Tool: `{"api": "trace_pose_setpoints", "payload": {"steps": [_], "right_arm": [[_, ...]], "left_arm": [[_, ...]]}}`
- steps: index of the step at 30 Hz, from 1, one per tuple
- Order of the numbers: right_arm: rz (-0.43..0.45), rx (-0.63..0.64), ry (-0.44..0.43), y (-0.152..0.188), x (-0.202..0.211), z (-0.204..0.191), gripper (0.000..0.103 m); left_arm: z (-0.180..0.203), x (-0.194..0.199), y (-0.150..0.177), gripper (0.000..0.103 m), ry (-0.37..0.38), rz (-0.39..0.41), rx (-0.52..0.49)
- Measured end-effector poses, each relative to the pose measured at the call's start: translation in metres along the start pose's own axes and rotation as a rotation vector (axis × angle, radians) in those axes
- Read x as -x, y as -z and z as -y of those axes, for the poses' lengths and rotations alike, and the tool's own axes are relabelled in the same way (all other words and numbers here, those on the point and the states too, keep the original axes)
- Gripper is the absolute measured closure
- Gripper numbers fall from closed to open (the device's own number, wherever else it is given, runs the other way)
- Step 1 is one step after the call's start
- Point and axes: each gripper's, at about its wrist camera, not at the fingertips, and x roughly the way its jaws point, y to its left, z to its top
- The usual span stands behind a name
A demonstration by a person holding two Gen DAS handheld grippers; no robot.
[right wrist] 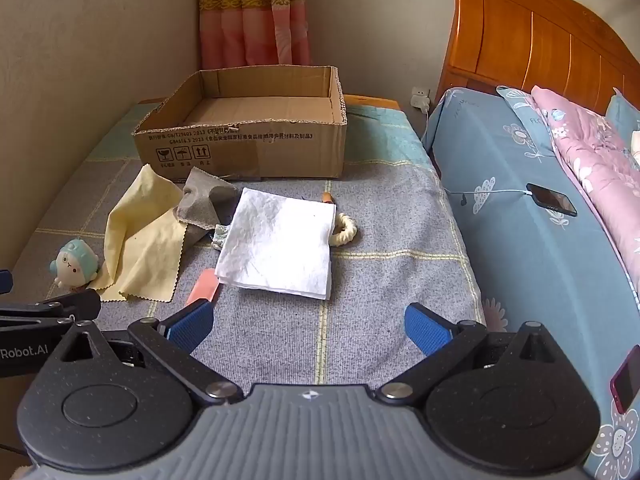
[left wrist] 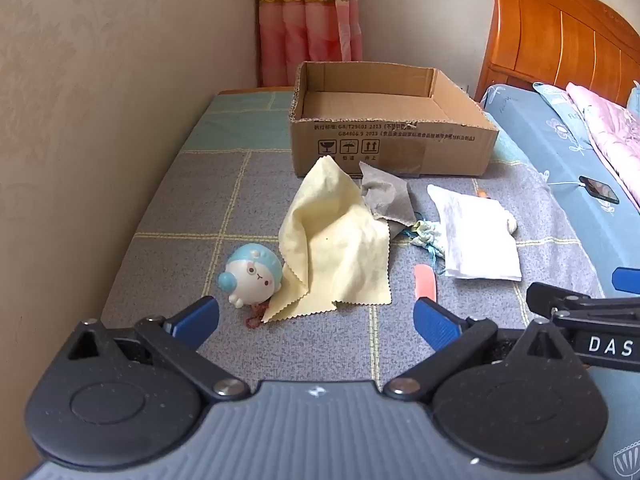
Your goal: Organize soft objects
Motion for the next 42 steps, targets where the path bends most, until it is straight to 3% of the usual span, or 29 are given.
{"api": "trace_pose_setpoints", "payload": {"steps": [42], "right_arm": [[0.017, 0.005, -0.004, -0.0018, 0.0038, -0.0010, 0.000]], "left_arm": [[-0.0004, 0.0017, -0.0006, 0.000, 0.013, 0.009, 0.006]]}}
